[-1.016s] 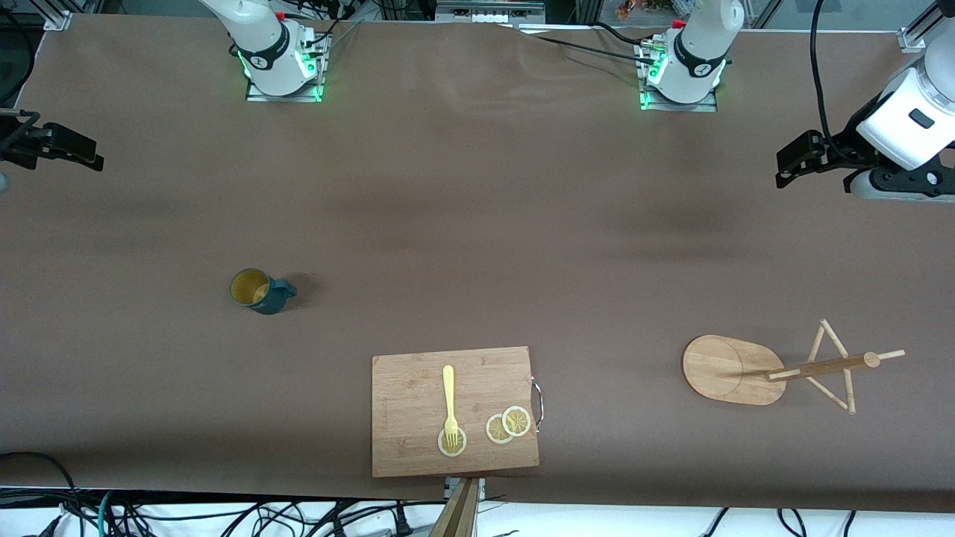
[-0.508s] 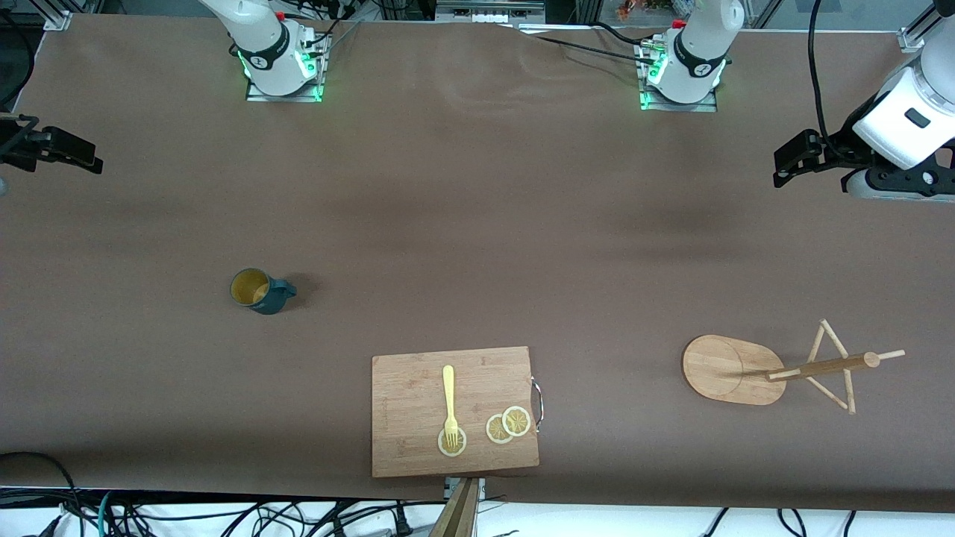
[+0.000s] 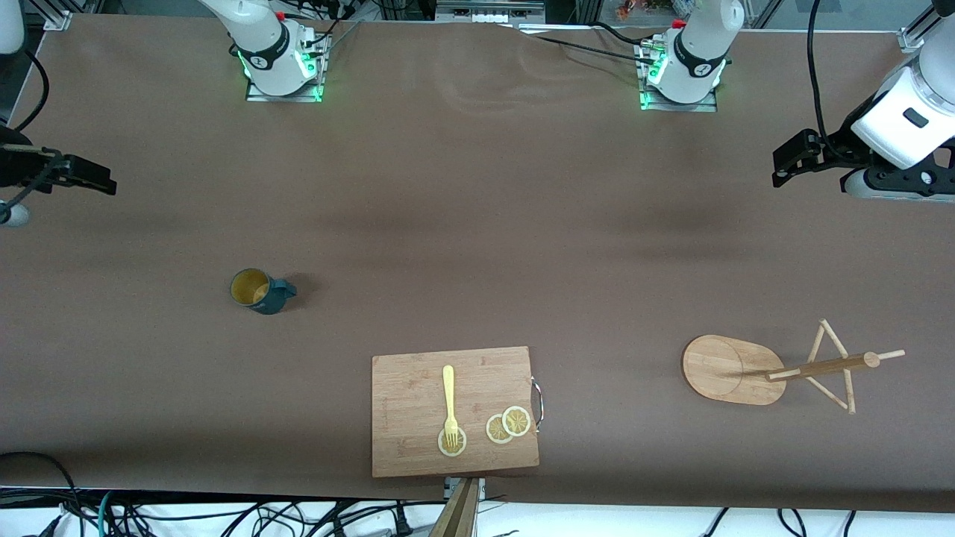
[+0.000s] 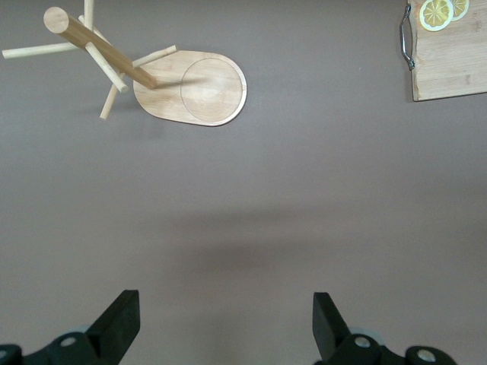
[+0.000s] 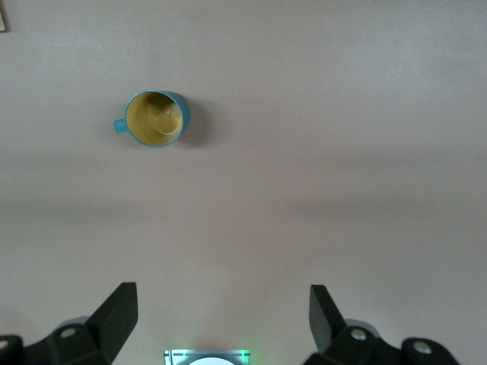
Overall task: Pass cup and hang on rack
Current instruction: 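Move the right gripper toward the teal mug, then lower the right gripper and grasp the teal mug rim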
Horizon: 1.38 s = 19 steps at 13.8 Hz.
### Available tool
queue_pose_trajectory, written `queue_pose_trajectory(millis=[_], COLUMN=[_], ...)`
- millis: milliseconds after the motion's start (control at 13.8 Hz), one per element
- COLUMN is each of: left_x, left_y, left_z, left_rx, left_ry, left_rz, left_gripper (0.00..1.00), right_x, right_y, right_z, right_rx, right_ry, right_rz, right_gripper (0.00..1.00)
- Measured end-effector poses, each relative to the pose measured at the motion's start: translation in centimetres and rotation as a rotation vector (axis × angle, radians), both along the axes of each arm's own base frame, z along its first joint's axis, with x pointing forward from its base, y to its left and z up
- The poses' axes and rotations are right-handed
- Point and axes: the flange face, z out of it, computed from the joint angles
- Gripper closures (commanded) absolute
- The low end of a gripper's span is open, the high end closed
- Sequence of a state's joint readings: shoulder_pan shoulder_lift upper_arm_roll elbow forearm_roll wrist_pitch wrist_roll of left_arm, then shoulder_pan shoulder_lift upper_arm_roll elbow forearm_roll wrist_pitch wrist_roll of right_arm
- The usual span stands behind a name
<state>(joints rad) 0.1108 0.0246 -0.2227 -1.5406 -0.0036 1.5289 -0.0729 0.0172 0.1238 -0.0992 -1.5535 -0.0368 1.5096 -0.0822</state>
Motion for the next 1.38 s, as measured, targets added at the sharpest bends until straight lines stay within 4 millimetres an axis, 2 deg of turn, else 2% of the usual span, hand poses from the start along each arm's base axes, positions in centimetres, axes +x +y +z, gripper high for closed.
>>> queue_pose_trajectory(millis=[145, 290, 726, 944, 1234, 1379], left_x=[0.0, 0.0, 0.0, 0.0, 0.0, 0.0], left_y=[0.0, 0.0, 0.0, 0.0, 0.0, 0.0], left_z=[0.0, 0.0, 0.0, 0.0, 0.0, 0.0], left_rx=[0.0, 0.0, 0.0, 0.0, 0.0, 0.0], left_ry=[0.0, 0.0, 0.0, 0.0, 0.0, 0.0], left_rz=[0.0, 0.0, 0.0, 0.0, 0.0, 0.0], left_gripper=[0.0, 0.0, 0.0, 0.0, 0.0, 0.0], right_x=[0.8, 2.0, 6.3, 6.9, 6.6, 6.2], right_y=[0.4, 0.7, 2.5, 3.0, 5.4, 5.5], right_z=[-1.7, -4.4, -15.1, -19.5, -23.7, -26.0], right_rx=[0.0, 0.006, 0.022, 0.032, 0.02, 0.018], right_ry=[0.021, 0.048, 0.068, 0.059, 0.019, 0.001], right_rz=[0.007, 0.011, 0.029, -0.001, -0.015, -0.014], right_gripper=[0.0, 0.0, 0.0, 0.0, 0.0, 0.0])
